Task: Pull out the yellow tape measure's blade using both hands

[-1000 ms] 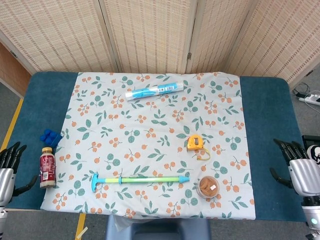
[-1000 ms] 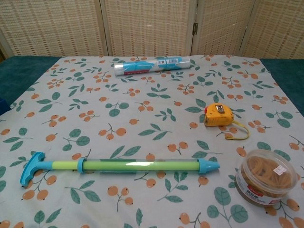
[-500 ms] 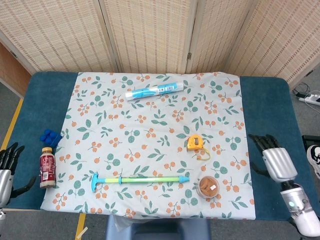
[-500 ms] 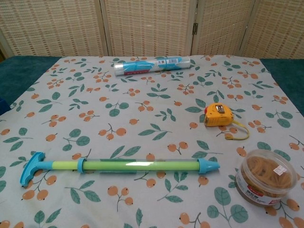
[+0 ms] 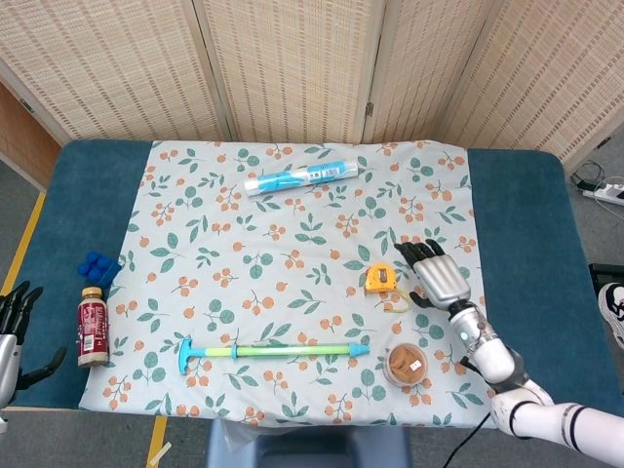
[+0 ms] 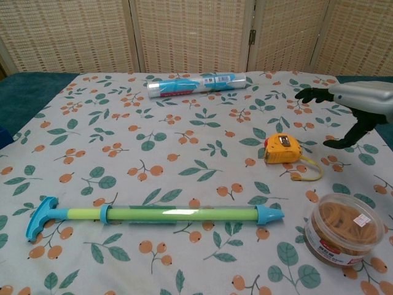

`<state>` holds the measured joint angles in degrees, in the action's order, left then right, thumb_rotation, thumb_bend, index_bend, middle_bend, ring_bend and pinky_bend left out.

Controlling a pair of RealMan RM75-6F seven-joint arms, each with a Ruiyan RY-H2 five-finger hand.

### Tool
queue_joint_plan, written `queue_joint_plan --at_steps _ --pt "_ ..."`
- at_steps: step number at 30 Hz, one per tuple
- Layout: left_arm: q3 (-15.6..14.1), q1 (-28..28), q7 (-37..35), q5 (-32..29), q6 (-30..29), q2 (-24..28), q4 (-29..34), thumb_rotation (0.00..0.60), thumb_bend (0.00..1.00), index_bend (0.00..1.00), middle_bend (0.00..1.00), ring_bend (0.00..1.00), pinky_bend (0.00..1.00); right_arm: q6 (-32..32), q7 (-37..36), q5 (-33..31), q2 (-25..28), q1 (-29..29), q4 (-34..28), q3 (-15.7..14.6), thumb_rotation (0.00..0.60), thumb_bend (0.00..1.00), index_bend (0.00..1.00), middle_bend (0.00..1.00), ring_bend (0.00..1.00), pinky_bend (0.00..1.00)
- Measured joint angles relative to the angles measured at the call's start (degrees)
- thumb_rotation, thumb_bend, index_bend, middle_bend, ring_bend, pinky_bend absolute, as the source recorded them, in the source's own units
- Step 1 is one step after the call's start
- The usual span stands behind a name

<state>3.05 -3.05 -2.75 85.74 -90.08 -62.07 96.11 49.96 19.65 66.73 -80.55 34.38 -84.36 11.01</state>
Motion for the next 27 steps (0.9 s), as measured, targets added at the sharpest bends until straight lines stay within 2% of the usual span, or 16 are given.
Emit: queue_joint_plan --at_steps 9,18,27 --pt "0.1 0.0 0.2 -0.6 0.9 -0.1 0.0 0.600 0.31 0.10 0.04 0.02 0.00 -3.6 4.6 -4.0 -8.0 5.1 8.6 -0.4 0.600 0.36 0.06 0.16 0.12 0.06" --pt "0.3 0.1 0.4 -1.0 1.2 -0.2 -0.1 0.600 0.31 0.09 0.04 0.02 0.00 -4.9 4.2 -5.4 -11.8 6.9 13.8 -1.4 0.600 0.36 0.12 0.18 0.13 0.06" --pt "0.4 0.4 0.2 -1.4 1.2 -0.3 -0.3 0.600 0.31 0.09 0.04 0.02 0.00 -5.2 2.9 -5.2 -13.8 8.0 16.3 -2.0 0.600 0.36 0.24 0.27 0.18 0.06"
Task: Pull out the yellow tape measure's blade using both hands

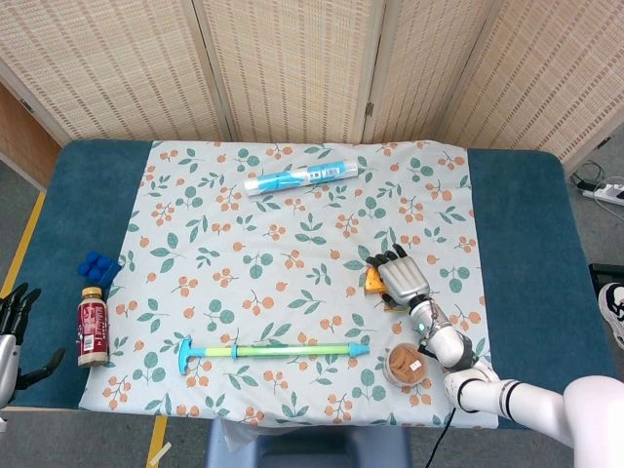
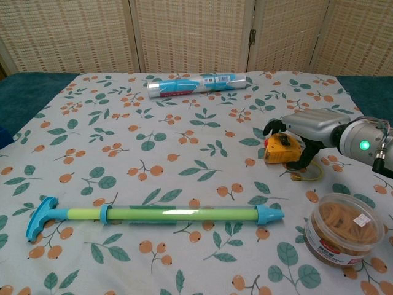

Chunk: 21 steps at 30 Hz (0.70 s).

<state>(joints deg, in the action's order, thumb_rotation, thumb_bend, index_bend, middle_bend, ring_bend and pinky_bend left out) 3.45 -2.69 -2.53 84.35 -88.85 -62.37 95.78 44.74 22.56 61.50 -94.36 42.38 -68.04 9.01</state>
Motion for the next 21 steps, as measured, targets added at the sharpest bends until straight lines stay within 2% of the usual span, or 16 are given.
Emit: queue_joint_plan --at_steps 5,11,21 --pt "0.1 0.1 -0.3 -0.1 0.0 -0.1 -0.2 0.600 0.31 0.09 0.05 0.02 0.00 0.4 -0.4 0.1 -0.3 0.2 0.3 -0.1 0.600 0.36 0.29 0.30 0.20 0.06" --pt "0.7 -0.4 -0.6 0.6 -0.3 -0.7 -0.5 0.600 0.31 0.11 0.05 0.02 0.00 1.9 -1.2 0.1 -0.5 -0.1 0.1 0.1 0.600 0.36 0.44 0.41 0.28 0.07" --pt "3.2 -5.8 -1.1 3.8 2.5 -2.6 1.4 0.600 0.32 0.12 0.06 0.05 0.00 7.6 -8.6 2.4 2.0 -2.8 -6.8 1.8 0.600 0.36 0.52 0.48 0.35 0.07"
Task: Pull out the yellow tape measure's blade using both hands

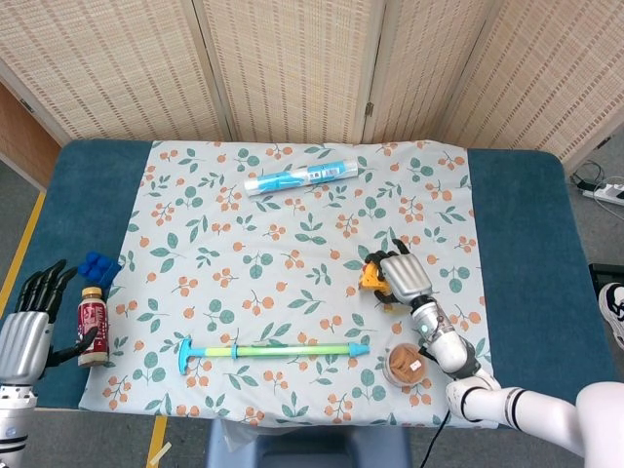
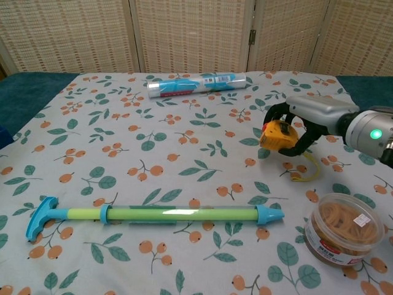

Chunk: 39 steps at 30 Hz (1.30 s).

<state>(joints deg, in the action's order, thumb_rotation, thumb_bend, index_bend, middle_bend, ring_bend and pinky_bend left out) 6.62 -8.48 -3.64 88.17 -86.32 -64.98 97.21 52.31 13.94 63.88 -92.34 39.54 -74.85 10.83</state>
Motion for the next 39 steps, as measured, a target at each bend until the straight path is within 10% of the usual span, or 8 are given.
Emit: queue_joint_plan --at_steps 17,39 --pt "6.1 -17.6 10.6 -1.4 15.9 -12.3 4.0 0.600 0.31 0.05 0.06 0.04 0.00 7.6 -25.1 5.3 -6.1 -4.1 -6.7 4.6 0.600 0.36 0.52 0.48 0.36 0.07" --pt "7.8 -27.0 20.8 -9.5 20.4 -25.0 -0.4 0.600 0.30 0.05 0.06 0.03 0.00 13.0 -37.2 14.6 -19.6 -1.4 6.2 4.6 0.600 0.36 0.52 0.48 0.36 0.07"
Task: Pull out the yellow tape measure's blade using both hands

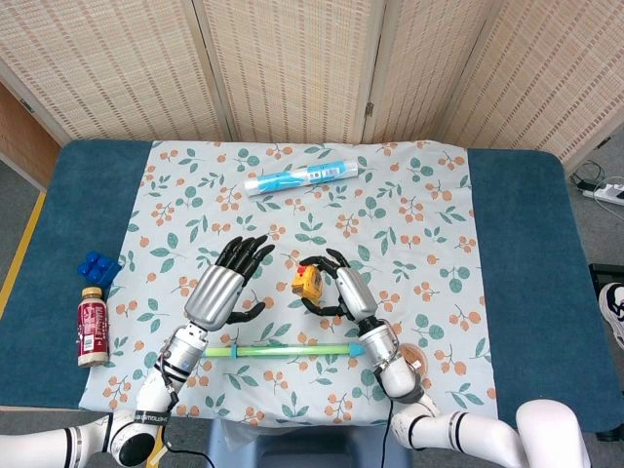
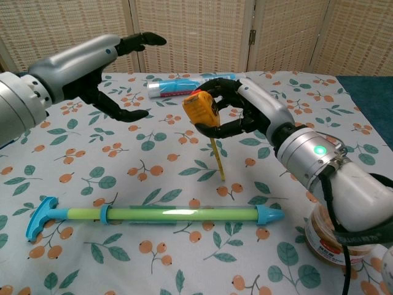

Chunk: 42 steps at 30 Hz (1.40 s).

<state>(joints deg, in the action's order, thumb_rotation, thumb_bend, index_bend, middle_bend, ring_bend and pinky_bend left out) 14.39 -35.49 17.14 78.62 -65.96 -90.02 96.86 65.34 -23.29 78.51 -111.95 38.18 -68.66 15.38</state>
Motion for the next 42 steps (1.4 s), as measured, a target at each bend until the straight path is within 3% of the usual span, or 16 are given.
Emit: queue_joint_plan --at_steps 22,42 --pt "0.5 -3.6 0.4 -4.0 0.5 -4.8 -1.9 0.600 0.30 0.05 0.06 0.03 0.00 0.1 0.3 1.2 -4.3 1.7 4.6 0.0 0.600 0.36 0.52 0.46 0.35 0.07" --pt "0.6 -4.7 0.4 -6.7 -0.2 -6.9 -3.4 0.600 0.30 0.06 0.06 0.03 0.00 -0.3 0.6 1.8 -5.1 2.2 5.0 -0.5 0.600 0.36 0.52 0.46 0.34 0.07"
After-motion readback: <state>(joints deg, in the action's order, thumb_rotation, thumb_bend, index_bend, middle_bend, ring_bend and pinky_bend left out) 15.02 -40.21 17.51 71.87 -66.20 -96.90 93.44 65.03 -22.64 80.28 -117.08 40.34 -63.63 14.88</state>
